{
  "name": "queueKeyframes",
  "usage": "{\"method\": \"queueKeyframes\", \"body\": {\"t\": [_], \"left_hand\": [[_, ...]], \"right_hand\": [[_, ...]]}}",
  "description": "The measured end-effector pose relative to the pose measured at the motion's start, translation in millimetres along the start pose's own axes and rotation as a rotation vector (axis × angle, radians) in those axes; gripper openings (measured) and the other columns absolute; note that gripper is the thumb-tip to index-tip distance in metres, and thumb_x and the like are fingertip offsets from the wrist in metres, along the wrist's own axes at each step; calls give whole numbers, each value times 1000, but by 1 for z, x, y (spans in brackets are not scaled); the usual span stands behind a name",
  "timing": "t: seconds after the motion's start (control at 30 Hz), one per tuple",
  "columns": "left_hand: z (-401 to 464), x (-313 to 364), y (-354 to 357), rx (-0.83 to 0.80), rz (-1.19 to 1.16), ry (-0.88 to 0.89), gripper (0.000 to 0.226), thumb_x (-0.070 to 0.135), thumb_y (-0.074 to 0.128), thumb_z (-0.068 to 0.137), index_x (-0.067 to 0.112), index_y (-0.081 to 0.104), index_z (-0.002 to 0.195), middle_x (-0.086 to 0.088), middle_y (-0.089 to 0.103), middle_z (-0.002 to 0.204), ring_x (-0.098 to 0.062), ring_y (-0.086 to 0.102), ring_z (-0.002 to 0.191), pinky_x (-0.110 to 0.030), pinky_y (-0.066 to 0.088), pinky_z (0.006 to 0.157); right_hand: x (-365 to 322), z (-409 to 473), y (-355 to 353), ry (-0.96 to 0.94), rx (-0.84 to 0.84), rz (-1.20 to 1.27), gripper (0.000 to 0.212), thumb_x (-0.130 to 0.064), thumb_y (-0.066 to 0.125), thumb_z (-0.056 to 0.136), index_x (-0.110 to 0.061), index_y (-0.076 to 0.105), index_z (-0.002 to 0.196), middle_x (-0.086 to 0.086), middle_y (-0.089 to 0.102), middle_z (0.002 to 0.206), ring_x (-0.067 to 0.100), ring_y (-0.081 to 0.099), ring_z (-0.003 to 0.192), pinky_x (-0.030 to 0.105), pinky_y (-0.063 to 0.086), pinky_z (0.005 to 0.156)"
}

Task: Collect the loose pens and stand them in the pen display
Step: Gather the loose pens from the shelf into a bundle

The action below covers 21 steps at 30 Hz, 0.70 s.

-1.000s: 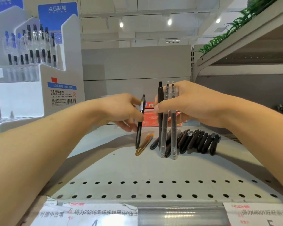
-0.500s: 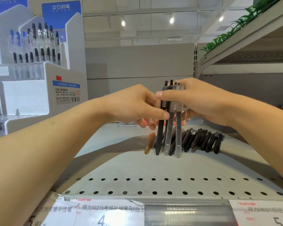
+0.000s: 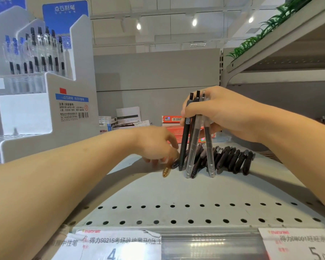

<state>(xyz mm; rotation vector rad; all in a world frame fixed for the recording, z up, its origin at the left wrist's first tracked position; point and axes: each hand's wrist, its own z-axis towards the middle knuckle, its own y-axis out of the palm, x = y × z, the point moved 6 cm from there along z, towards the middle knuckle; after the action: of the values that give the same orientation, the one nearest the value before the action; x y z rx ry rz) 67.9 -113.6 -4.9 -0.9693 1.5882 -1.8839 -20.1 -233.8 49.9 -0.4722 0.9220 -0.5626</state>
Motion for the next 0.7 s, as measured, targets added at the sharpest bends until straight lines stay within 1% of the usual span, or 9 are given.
{"method": "queueKeyframes", "body": {"t": [0.07,0.13,0.23,0.27,0.3,0.43,0.47,0.57,0.7], "left_hand": [[4,-1,6,-54,-24,-40,48,35,58,97,27,46,143,-3,69,93,-14,68,65,-24,56,57],[5,-4,6,-79,-62,-88,58,32,61,96,29,37,149,-6,67,94,-16,67,64,-24,55,55],[1,-10,1,-115,-70,-152,61,30,64,93,30,39,148,-4,65,91,-14,66,65,-23,55,53],[-2,-11,0,-123,-67,-167,62,30,67,92,29,41,148,-4,65,90,-14,66,65,-22,55,53],[-4,-11,-1,-130,-75,-176,62,31,69,91,29,42,147,-3,66,89,-13,66,64,-21,55,54],[-9,-8,0,-138,-181,-175,67,28,77,87,25,46,146,3,68,73,-8,62,51,-19,52,54],[-10,-7,-2,-120,-186,-166,68,28,77,86,24,46,146,3,68,74,-8,63,50,-19,53,54],[-14,-5,-16,3,-248,-119,56,24,75,87,23,51,137,2,71,77,-7,59,48,-18,50,51],[-26,2,-37,121,-399,15,18,19,68,92,11,67,108,-1,75,80,-11,62,62,-20,50,53]], "right_hand": [[-1,0,0,-2,-2,8,40,-39,70,77,-7,69,101,13,67,86,10,53,58,32,50,62],[-1,0,0,-11,-4,33,35,-37,72,82,-7,68,100,7,59,82,9,52,57,32,56,62],[0,0,1,-13,-2,26,21,-39,74,86,-18,70,89,4,56,80,15,52,67,49,58,80],[0,-1,2,-13,-6,29,20,-40,74,85,-21,68,86,3,56,80,18,52,69,53,56,83],[-1,-1,3,-19,-15,39,19,-40,74,85,-22,67,83,3,56,78,18,52,69,53,55,81],[-4,-2,5,-41,-50,96,23,-32,74,90,-23,62,73,-7,57,60,9,54,54,32,48,63],[-4,-2,6,-40,-60,117,23,-30,74,91,-22,61,73,-8,59,58,7,56,51,27,48,58],[-5,-4,8,-44,-87,156,23,-23,74,90,-20,60,73,-6,63,61,6,59,52,23,49,54],[-5,-4,8,-39,-111,204,21,-17,77,86,-20,60,76,-5,61,63,6,60,54,24,53,56]]}}
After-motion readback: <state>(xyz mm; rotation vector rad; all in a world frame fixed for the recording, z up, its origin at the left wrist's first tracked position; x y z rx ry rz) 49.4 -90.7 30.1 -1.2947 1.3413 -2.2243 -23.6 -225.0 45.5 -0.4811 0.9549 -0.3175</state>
